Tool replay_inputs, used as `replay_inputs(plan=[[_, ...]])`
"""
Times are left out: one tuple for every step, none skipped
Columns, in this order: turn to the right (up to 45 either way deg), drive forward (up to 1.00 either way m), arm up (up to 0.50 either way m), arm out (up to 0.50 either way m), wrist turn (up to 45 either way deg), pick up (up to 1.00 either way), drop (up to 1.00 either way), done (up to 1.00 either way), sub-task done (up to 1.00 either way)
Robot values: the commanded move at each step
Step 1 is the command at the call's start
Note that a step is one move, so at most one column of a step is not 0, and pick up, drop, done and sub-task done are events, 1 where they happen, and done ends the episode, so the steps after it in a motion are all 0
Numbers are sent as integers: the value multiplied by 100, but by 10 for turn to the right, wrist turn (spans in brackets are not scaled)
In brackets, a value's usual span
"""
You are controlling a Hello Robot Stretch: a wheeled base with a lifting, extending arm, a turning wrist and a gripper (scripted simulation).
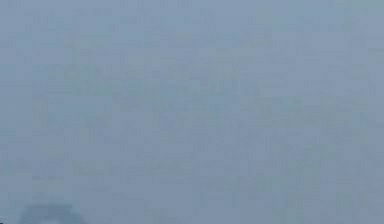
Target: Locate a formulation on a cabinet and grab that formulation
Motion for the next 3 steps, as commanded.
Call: replay_inputs(plan=[[0, 0, 30, 0, 0, 0, 0, 0, 0], [0, 0, 0, 38, 0, 0, 0, 0, 0], [0, 0, 0, 0, 450, 0, 0, 0, 0]])
